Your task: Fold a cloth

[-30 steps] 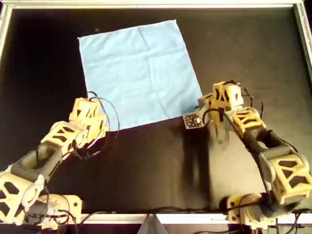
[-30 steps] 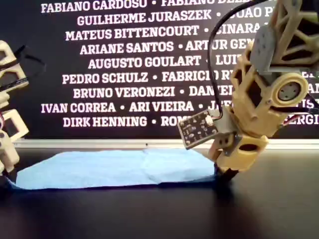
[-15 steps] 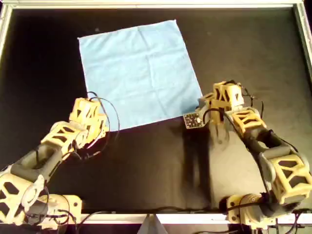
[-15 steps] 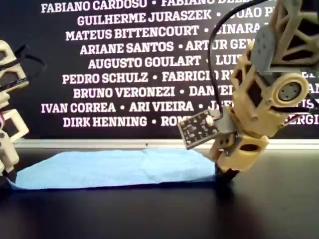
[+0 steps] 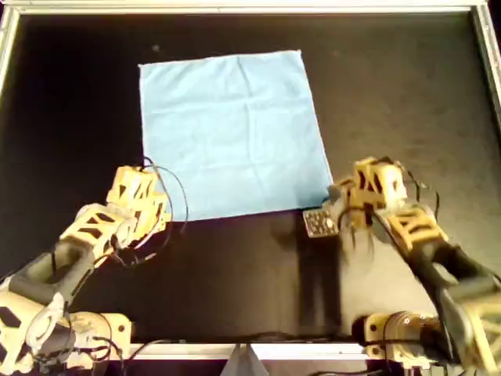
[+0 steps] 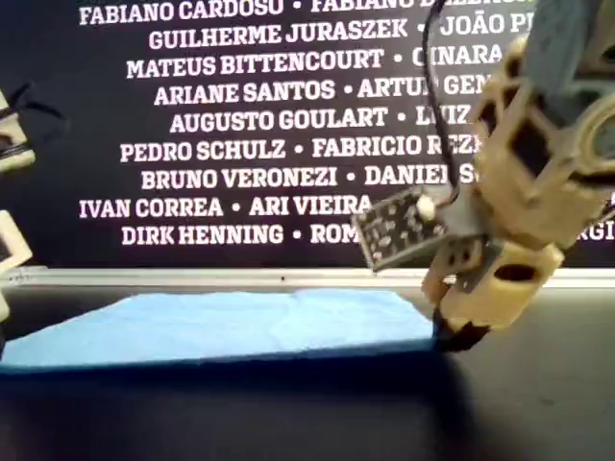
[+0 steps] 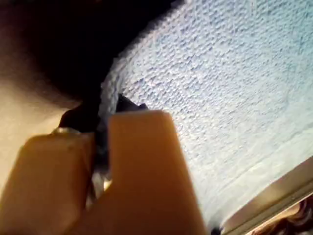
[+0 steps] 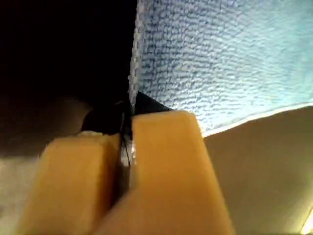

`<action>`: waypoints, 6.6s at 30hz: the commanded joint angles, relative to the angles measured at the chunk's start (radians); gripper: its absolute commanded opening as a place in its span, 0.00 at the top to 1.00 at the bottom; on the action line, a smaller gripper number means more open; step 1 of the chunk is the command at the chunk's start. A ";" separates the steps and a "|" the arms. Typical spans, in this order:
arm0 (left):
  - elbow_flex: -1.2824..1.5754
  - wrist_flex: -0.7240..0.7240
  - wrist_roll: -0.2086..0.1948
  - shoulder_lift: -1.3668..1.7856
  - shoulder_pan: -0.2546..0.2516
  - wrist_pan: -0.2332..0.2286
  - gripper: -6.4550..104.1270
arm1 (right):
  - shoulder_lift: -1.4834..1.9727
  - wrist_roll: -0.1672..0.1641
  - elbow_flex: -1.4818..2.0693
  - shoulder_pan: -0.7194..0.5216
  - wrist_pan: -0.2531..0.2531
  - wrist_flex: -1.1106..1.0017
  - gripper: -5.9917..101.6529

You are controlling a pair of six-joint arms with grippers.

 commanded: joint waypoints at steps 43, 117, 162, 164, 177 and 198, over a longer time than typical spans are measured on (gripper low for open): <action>-0.331 -0.028 0.121 0.015 0.000 -0.058 0.95 | 0.071 -0.023 -0.270 -0.020 0.015 -0.052 0.93; -1.769 0.080 0.178 -0.939 0.207 -0.127 0.40 | -1.233 -0.005 -2.279 -0.272 -0.003 0.097 0.50; -0.502 0.672 0.156 0.920 0.192 -0.106 0.40 | 1.029 -0.025 -0.884 -0.351 -0.002 1.077 0.48; -0.360 0.528 0.156 0.928 0.192 -0.106 0.40 | 1.106 -0.025 -0.698 -0.351 0.012 0.923 0.48; 0.169 0.060 0.156 0.933 0.192 -0.107 0.40 | 1.272 -0.023 0.293 -0.370 0.011 0.143 0.48; 0.506 -0.253 0.173 0.931 0.193 -0.107 0.40 | 1.270 -0.021 0.698 -0.370 0.014 -0.066 0.48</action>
